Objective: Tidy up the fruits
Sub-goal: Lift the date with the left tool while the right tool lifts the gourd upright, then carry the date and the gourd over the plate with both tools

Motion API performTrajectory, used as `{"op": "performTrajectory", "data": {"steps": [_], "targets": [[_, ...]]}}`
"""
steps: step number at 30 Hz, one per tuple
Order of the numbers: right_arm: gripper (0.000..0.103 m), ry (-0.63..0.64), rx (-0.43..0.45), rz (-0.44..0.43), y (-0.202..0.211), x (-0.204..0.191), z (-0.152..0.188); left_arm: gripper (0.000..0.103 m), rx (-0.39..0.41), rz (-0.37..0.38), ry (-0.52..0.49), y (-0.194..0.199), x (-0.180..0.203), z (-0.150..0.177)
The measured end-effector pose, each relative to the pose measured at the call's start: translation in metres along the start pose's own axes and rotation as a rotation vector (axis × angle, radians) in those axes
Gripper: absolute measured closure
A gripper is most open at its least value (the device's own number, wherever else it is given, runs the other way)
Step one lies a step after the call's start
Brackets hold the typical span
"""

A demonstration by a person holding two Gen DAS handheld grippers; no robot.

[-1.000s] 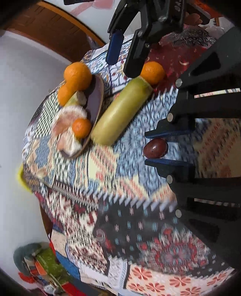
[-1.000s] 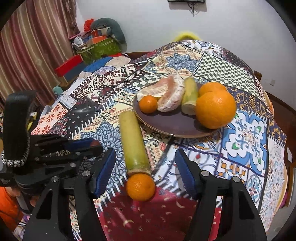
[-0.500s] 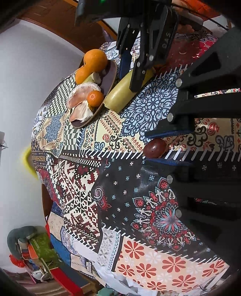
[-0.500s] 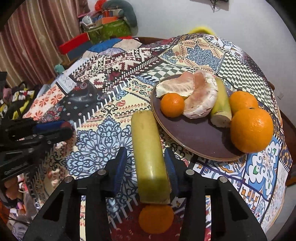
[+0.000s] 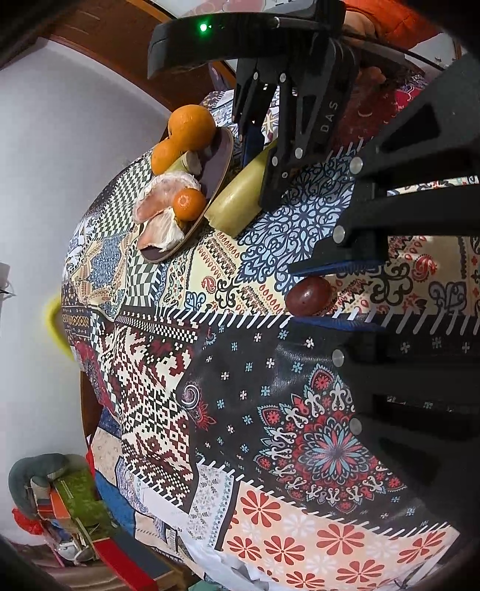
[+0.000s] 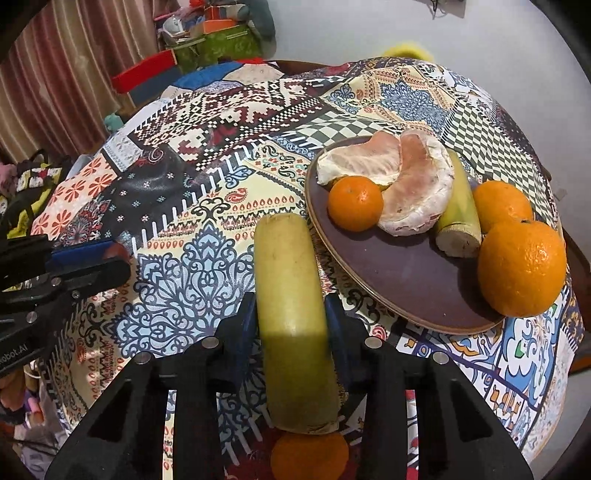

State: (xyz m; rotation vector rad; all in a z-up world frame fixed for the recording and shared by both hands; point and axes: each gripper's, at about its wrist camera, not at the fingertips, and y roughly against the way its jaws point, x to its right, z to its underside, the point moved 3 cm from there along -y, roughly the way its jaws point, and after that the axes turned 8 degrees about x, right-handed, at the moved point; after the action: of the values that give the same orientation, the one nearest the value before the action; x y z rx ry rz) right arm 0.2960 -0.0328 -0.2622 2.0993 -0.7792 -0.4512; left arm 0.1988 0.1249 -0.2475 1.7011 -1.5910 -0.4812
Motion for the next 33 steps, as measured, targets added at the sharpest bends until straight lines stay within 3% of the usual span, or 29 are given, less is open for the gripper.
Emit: {"op": "performTrajectory", "data": {"steps": [15, 26, 33], "targets": [[0.071, -0.024, 0.189, -0.018, 0.056, -0.013, -0.021, 0.082, 0.046, -0.011, 0.009, 0.025, -0.004, -0.006], [0.071, -0.094, 0.317, 0.057, 0.1, 0.028, -0.039, 0.082, 0.098, 0.025, -0.021, 0.032, 0.016, -0.03], [0.071, -0.152, 0.347, 0.098, 0.107, 0.057, -0.039, 0.082, 0.118, 0.066, -0.062, 0.03, 0.039, -0.041]]}}
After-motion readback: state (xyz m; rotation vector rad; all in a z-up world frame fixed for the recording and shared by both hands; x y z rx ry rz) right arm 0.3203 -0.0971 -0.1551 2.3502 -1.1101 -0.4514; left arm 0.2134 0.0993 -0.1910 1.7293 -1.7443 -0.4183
